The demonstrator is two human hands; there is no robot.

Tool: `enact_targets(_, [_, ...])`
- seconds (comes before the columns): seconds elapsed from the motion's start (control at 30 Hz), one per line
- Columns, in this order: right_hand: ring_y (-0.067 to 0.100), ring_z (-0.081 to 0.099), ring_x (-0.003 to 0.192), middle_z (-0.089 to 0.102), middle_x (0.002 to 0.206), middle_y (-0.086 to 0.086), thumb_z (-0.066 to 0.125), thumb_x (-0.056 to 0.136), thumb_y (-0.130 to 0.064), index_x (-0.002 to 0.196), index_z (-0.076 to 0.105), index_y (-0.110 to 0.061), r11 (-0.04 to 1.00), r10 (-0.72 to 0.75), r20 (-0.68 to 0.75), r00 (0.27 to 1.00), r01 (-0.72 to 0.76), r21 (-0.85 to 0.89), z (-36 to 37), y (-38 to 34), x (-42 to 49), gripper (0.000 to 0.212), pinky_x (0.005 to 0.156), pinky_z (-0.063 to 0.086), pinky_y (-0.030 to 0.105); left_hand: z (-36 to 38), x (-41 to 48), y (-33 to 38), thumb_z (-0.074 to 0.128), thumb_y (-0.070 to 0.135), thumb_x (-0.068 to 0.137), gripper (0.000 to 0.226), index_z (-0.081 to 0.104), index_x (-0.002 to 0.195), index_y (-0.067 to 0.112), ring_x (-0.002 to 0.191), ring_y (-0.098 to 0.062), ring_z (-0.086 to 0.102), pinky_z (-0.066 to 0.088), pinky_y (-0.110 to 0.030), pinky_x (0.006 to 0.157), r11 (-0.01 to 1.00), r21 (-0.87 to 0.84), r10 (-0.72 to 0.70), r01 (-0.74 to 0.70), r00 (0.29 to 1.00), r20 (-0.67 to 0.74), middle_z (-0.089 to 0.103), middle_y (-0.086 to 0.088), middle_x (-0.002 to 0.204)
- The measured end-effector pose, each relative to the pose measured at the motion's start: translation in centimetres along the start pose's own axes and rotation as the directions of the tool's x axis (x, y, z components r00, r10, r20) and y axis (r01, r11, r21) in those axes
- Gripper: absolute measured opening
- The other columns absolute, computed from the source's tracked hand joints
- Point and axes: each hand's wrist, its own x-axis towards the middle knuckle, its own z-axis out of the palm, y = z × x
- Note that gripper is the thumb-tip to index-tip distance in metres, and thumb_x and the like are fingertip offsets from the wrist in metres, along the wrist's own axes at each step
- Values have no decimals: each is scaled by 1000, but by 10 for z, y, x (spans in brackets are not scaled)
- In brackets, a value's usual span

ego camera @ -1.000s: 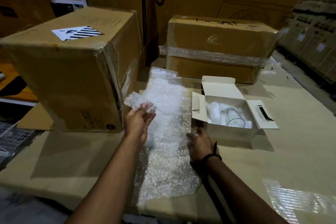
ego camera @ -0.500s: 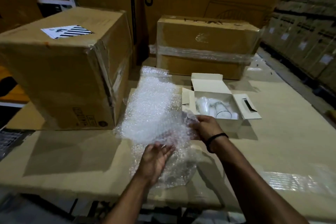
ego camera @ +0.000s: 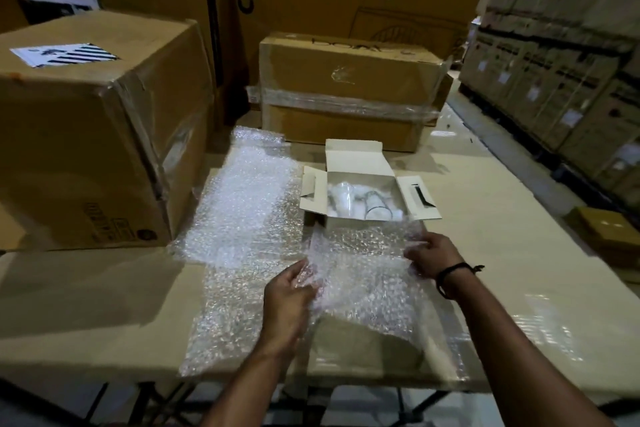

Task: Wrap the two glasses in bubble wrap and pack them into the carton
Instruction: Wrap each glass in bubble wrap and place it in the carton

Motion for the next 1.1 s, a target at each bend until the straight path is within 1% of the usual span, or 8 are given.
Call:
enact_targets(0.1, [28, 59, 76, 60, 100, 14, 70, 79, -1, 123, 57, -12, 914, -229, -86, 970, 184, -362, -8, 14, 2, 47, 69, 45, 30, 20, -5, -10, 59, -14, 84, 54, 60, 128, 17, 97, 0, 65, 52, -21, 80, 968, 186, 190, -172, 978, -85, 66, 1, 124])
enact_targets(0.23, [32, 53, 114, 49, 135, 8, 69, 79, -33, 128, 56, -30, 515, -600, 81, 796, 462, -722, -10, 39, -6, 51, 93, 43, 39, 35, -17, -23, 59, -18, 79, 59, 61, 110, 32, 96, -10, 65, 52, -16, 72, 939, 246, 292, -242, 937, -192, 70, -1, 108])
enact_targets(0.37, [21, 7, 147, 10, 159, -10, 26, 87, -64, 146, 26, -43, 284, -296, 439, 848, 517, -808, 3, 68, -9, 62, 115, 10, 45, 51, -30, -23, 50, -24, 80, 58, 58, 115, 23, 89, -7, 65, 48, -9, 62, 925, 224, 358, -307, 900, -246, 68, 2, 101])
enact_targets(0.53, [18, 23, 143, 30, 154, -6, 26, 92, -54, 141, 40, -33, 413, -299, 476, 827, 562, -717, 3, 73, -4, 55, 115, 18, 40, 65, -38, -31, 59, -10, 87, 53, 60, 110, 37, 103, 7, 60, 46, -10, 85, 857, 367, 411, -362, 909, -62, 65, 15, 112])
enact_targets(0.67, [19, 64, 86, 70, 95, 6, 48, 92, -52, 90, 68, -22, 940, -295, 148, 944, 315, -134, 1, 47, -2, 36, 80, 54, 42, 71, -39, -42, 60, -4, 87, 49, 64, 110, 40, 108, 6, 55, 38, -3, 91, 689, 577, 431, -438, 888, 161, 62, 12, 115])
enact_targets(0.87, [23, 66, 68, 67, 101, 12, 73, 80, -10, 126, 52, -13, 969, -203, 303, 931, 236, -76, 19, 1, -1, 51, 54, 53, 28, 73, -37, -54, 63, 46, 86, 46, 61, 129, 29, 117, -5, 45, 42, -33, 101, 403, 657, 400, -637, 769, 499, 60, 11, 126])
enact_targets(0.97, [28, 68, 65, 70, 92, 14, 67, 79, -3, 124, 55, -13, 956, -206, 202, 958, 241, -167, 14, 1, 6, 48, 57, 57, 33, 68, -36, -55, 35, 84, 78, 76, 47, 138, 40, 132, 0, 31, 20, -24, 110, 369, 645, 421, -670, 739, 526, 45, 20, 143])
enact_targets(1.1, [25, 68, 66, 70, 88, 14, 71, 77, -7, 131, 51, -16, 937, -217, 140, 966, 246, -247, -4, 14, 15, 58, 53, 52, 27, 65, -27, -52, 25, 85, 80, 75, 55, 133, 39, 139, -10, 28, 13, -29, 107, 358, 754, 363, -551, 826, 431, 40, 18, 148])
